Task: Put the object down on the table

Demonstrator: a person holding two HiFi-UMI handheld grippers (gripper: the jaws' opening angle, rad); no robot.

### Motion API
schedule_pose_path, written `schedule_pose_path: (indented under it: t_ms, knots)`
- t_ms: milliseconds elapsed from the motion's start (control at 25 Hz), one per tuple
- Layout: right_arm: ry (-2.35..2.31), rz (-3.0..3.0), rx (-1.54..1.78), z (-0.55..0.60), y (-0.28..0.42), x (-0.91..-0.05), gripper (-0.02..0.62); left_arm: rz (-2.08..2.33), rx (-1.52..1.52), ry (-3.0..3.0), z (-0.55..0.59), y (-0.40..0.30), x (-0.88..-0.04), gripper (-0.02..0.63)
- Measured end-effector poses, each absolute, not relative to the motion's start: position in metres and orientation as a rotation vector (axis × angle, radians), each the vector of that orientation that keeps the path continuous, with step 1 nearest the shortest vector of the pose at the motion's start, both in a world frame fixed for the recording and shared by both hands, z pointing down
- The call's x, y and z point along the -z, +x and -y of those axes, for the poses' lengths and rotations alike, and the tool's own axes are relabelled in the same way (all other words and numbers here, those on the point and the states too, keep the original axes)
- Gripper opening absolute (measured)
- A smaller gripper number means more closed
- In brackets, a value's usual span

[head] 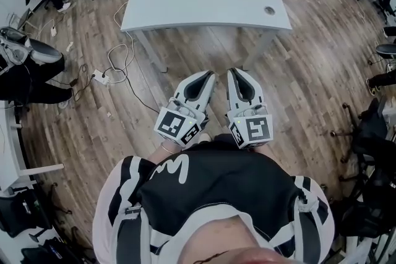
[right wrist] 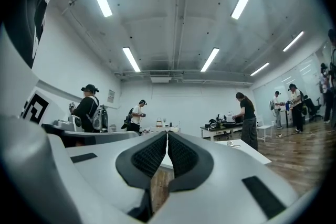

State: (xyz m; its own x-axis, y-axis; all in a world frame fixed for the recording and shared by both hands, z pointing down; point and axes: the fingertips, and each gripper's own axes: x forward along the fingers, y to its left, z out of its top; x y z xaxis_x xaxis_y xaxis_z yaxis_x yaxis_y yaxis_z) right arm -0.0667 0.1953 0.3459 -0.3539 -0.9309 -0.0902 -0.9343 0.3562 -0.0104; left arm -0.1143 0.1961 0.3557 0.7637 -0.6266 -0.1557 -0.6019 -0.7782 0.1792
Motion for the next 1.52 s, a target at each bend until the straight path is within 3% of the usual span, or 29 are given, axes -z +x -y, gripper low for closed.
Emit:
schedule_pose_path:
  t_ms: [1520]
  knots:
    - [-1.721,-2.542,-0.085,-0.205,-0.022,-0.336,0.017,1.027,0.315,2.848,-0.213,-0.065,-0.34,0.011]
